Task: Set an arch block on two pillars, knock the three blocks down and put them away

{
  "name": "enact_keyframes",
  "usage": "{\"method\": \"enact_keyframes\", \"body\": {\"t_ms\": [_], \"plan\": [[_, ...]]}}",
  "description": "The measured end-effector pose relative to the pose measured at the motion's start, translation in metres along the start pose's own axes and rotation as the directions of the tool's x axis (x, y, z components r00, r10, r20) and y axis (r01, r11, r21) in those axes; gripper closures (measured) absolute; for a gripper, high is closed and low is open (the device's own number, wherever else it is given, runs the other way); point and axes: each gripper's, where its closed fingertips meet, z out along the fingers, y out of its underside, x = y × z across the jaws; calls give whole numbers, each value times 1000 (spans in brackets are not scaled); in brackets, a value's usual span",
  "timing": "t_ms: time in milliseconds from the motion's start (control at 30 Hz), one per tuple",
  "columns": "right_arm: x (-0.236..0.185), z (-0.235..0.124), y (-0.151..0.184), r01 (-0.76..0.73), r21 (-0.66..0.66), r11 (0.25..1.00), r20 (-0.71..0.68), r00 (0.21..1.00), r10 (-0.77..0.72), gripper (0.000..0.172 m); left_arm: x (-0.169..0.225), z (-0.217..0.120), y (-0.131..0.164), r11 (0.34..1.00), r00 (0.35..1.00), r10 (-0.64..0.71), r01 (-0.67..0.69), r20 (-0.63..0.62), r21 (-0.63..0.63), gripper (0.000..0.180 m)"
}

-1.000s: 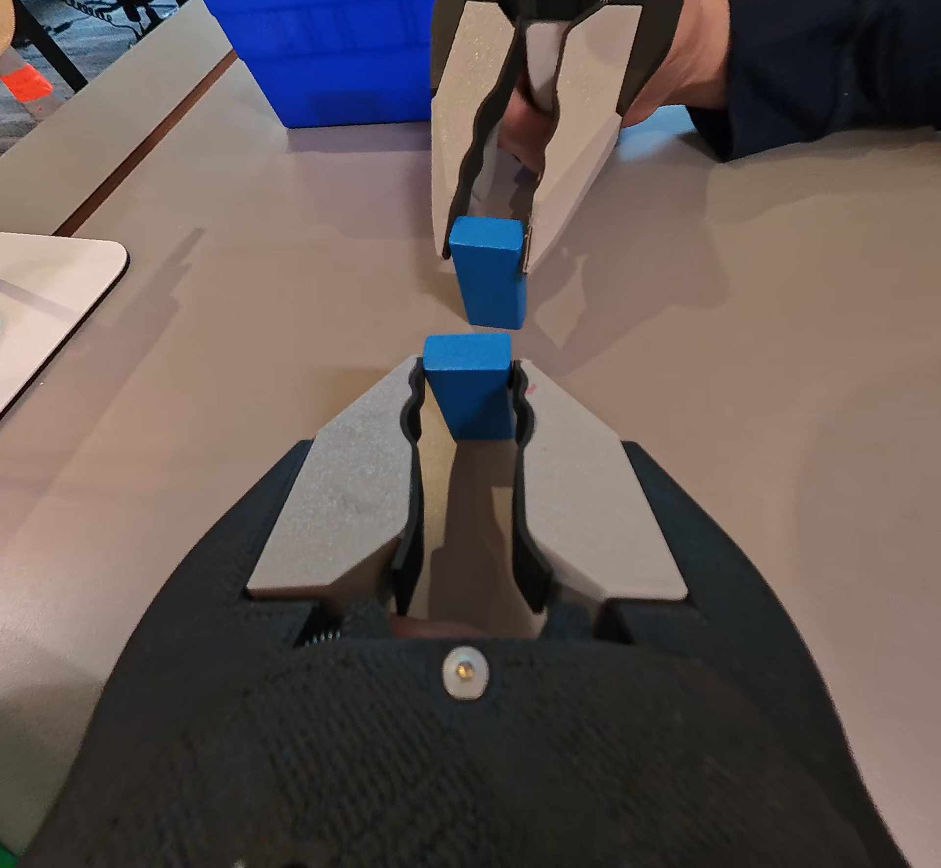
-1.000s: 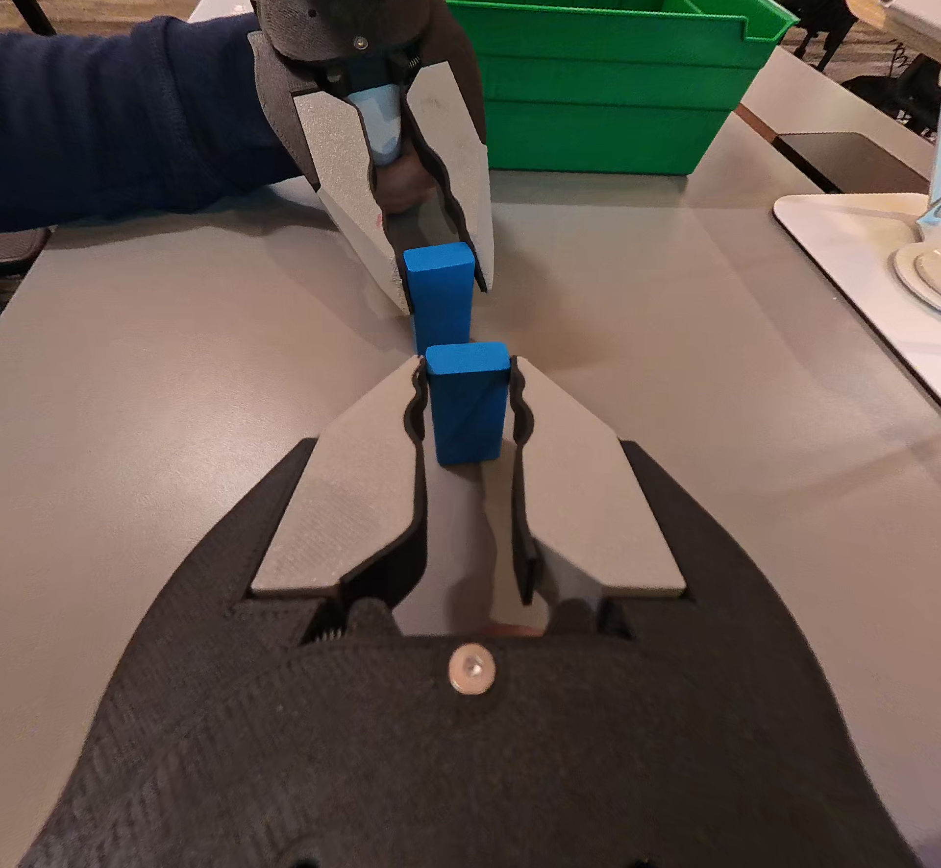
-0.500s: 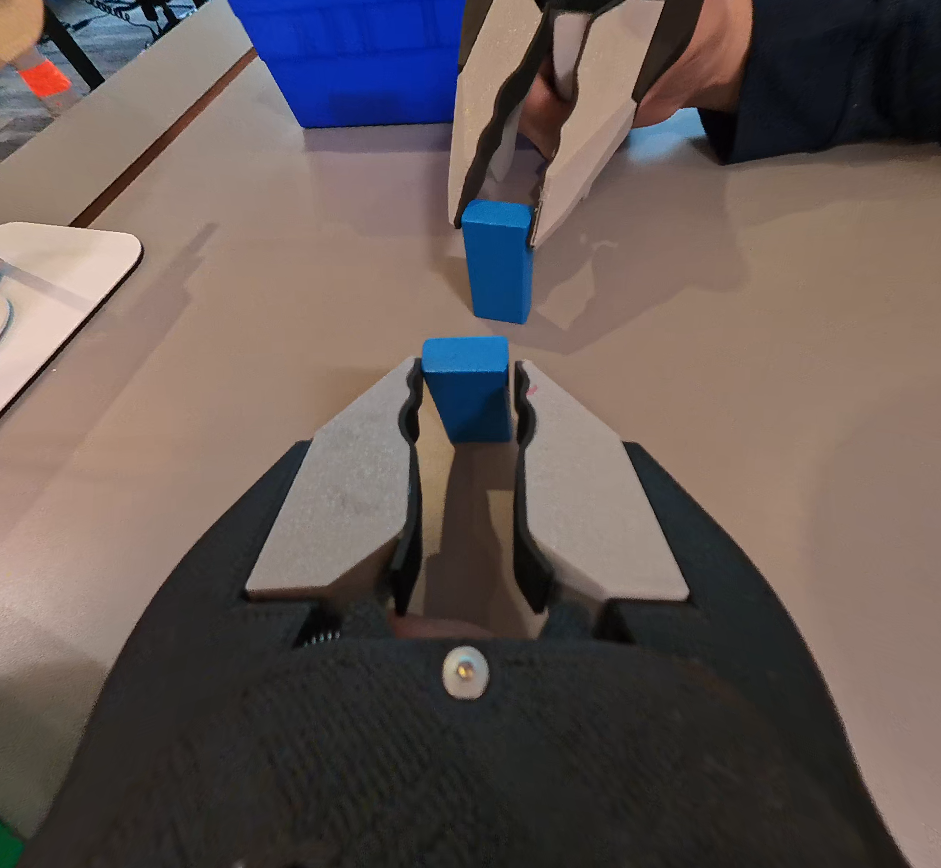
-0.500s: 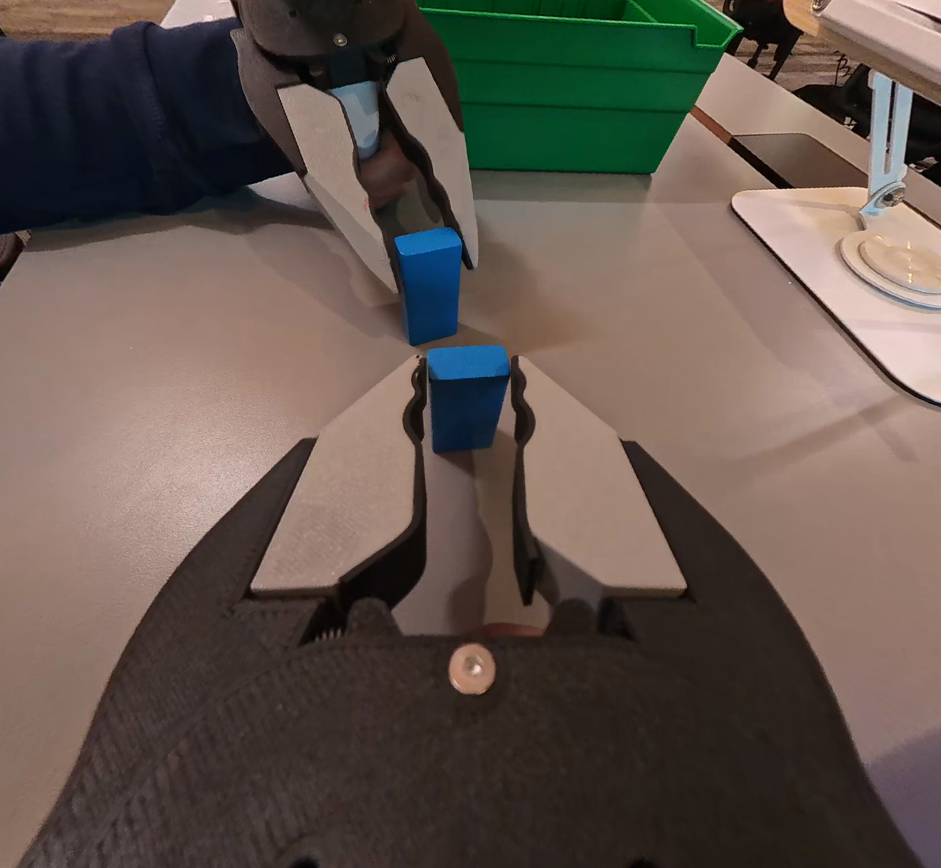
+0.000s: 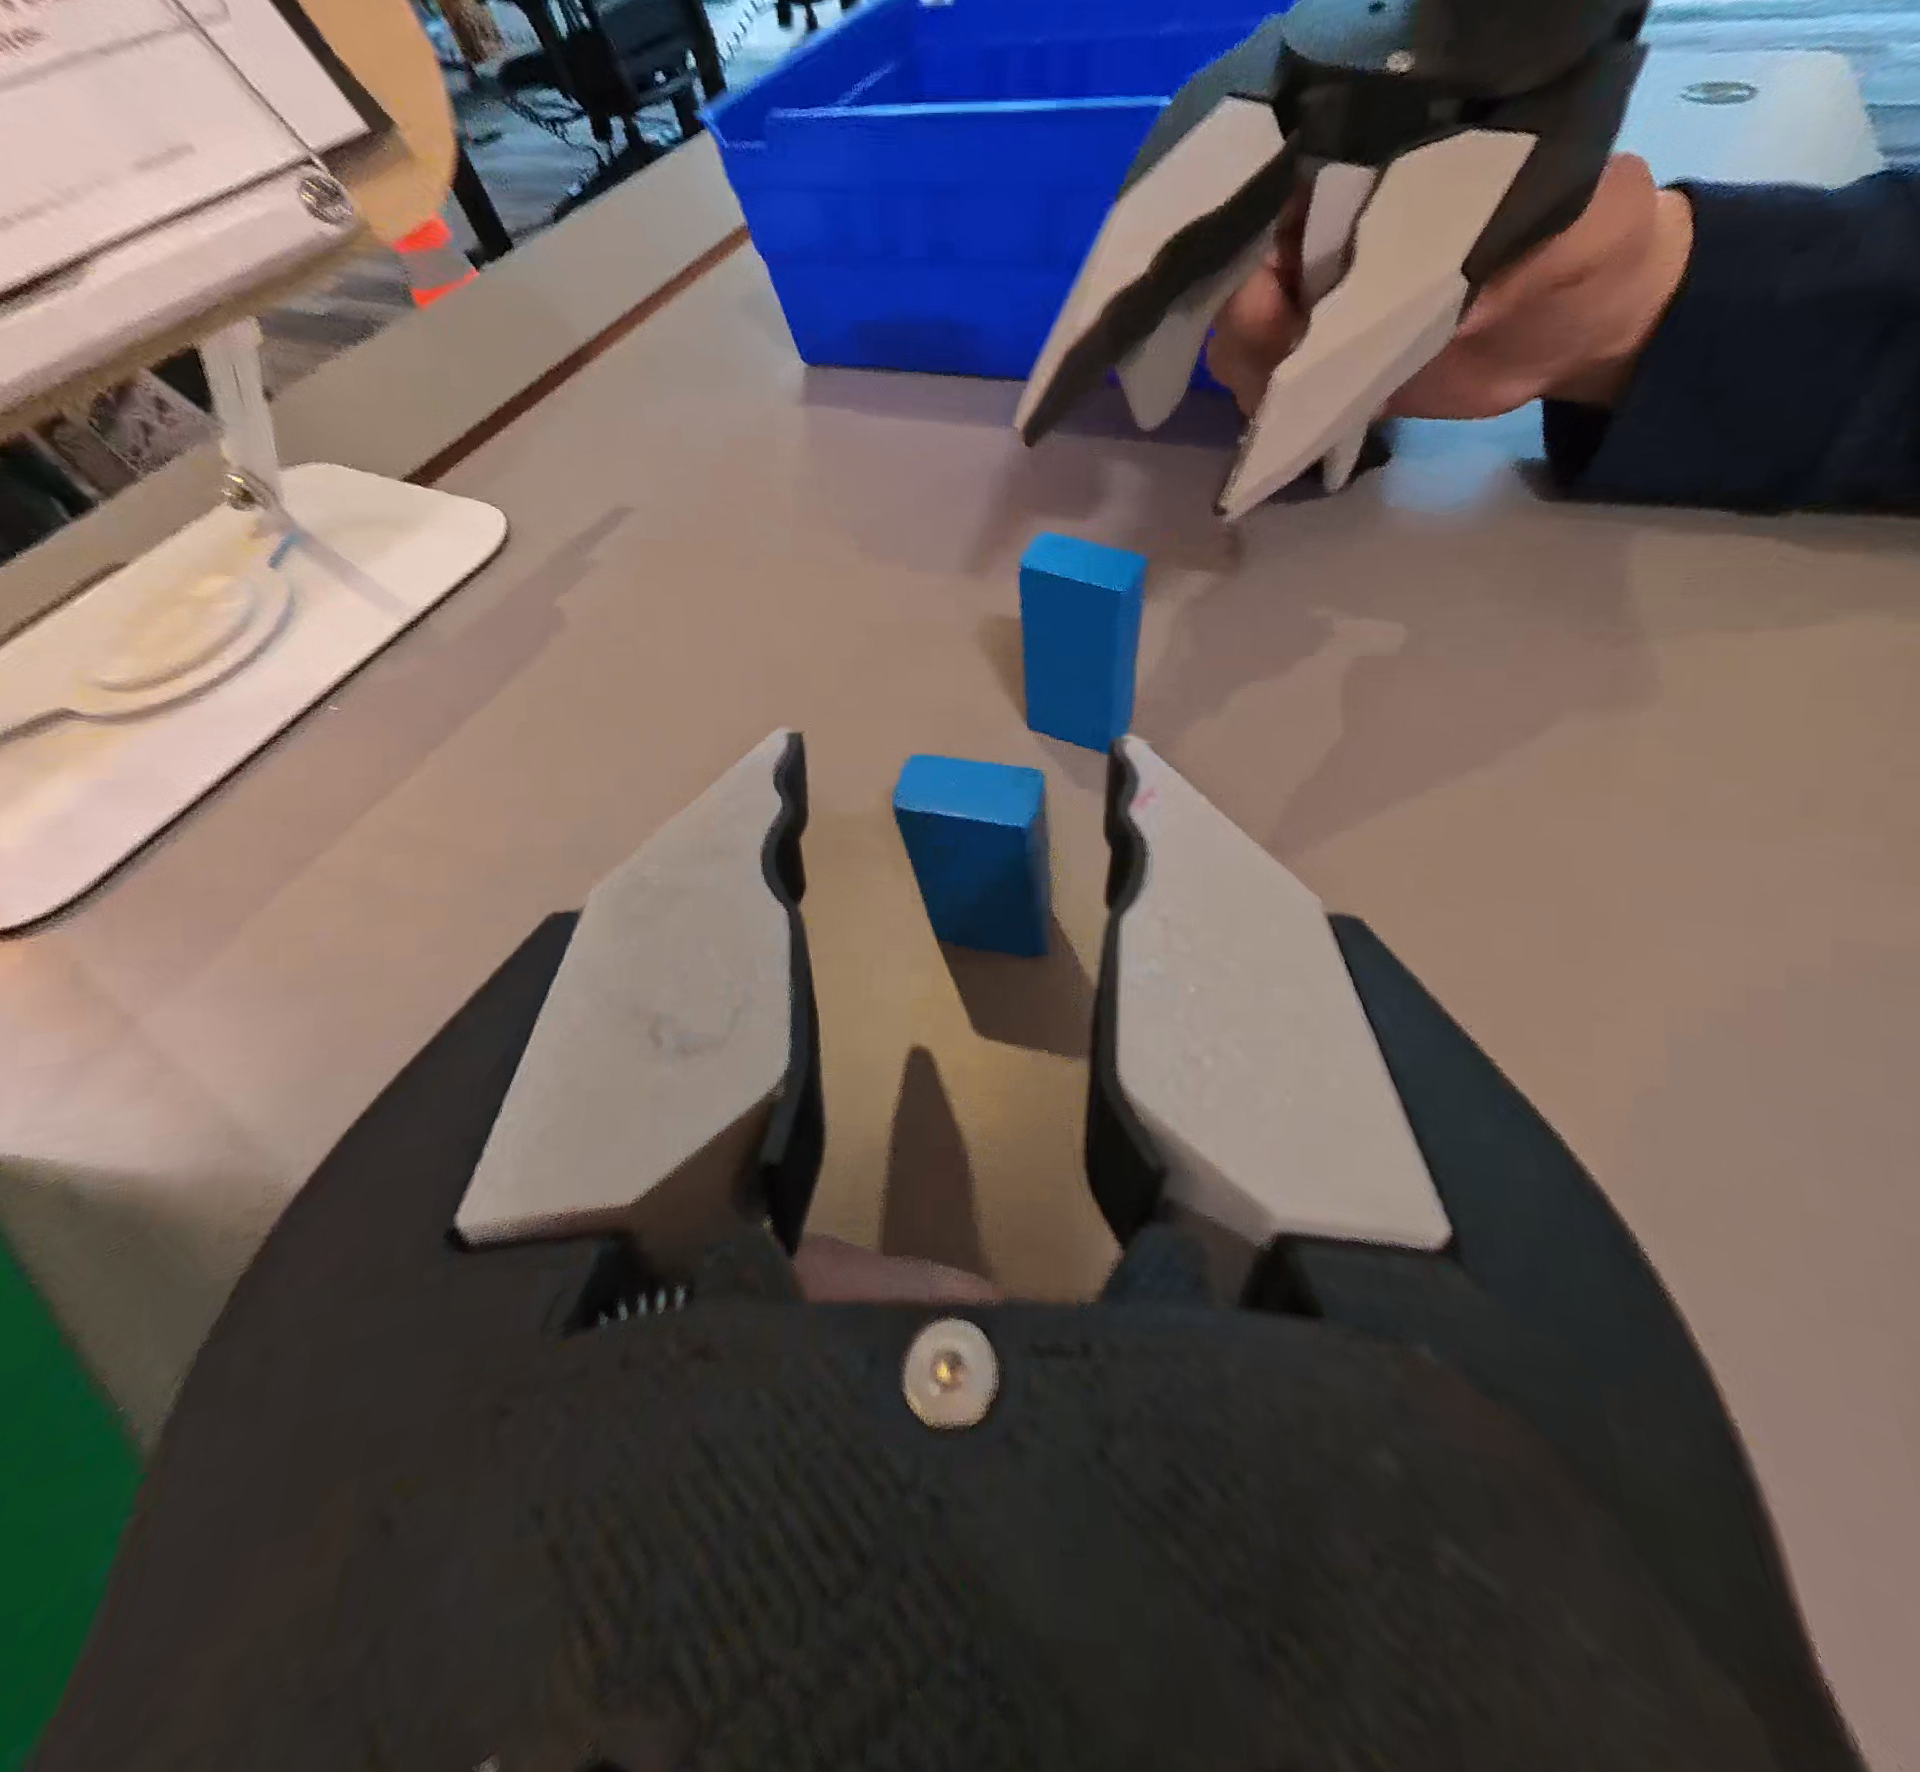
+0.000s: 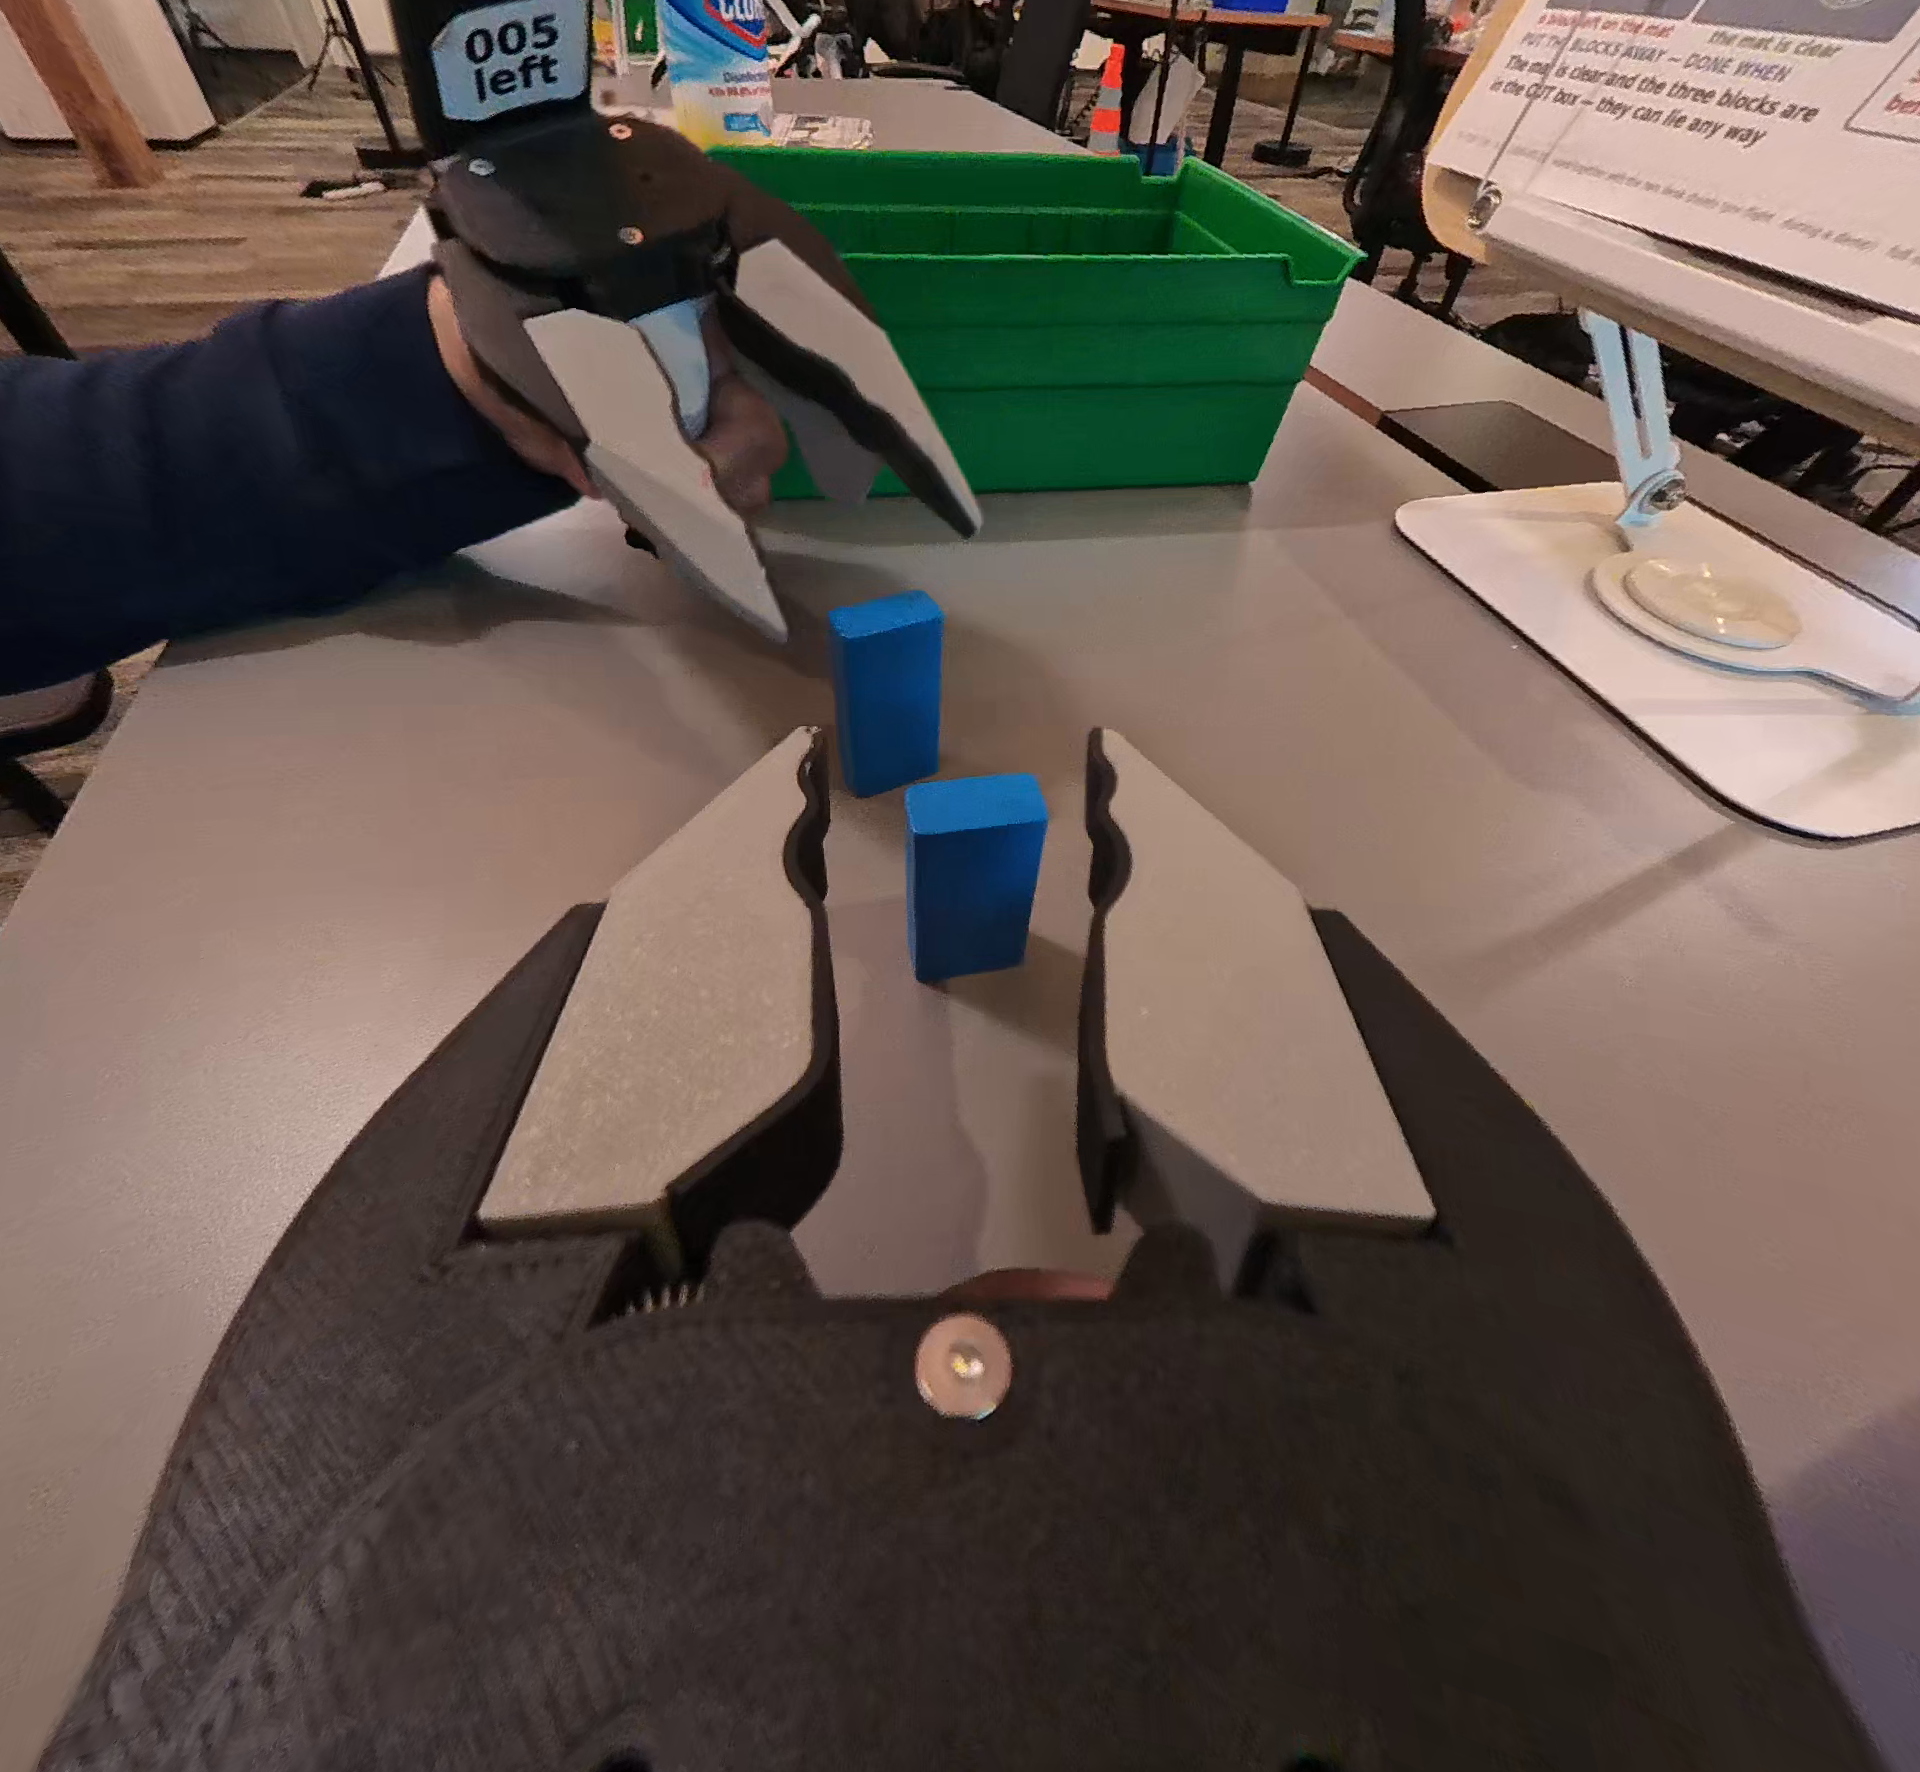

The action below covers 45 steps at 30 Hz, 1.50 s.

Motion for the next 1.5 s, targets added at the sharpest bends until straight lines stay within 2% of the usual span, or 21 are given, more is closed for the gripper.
{"method": "enact_keyframes", "body": {"t_ms": [167,267,333,400,1300,1500], "plan": [[-2,6,11,-19,-51,999,-2,1000,19,122,4,15,22,994,999,-34,32,-15,-108,120],[-3,7,13,-3,-62,998,-9,1000,3,123,0,19,31,989,1000,-23,24,5,-148,129],[-1,7,13,-15,-60,998,-9,1000,15,123,1,18,29,991,1000,-21,20,-6,-135,143],[-2,7,14,-16,-65,998,-2,1000,15,122,0,17,28,992,1000,-13,11,-9,-126,148],[-5,8,19,-12,-90,996,15,1000,13,124,-3,4,34,992,995,13,-26,-97,-127,149],[-5,8,19,-12,-91,996,18,1000,13,123,-6,6,34,992,997,8,-17,-72,-124,149]]}}
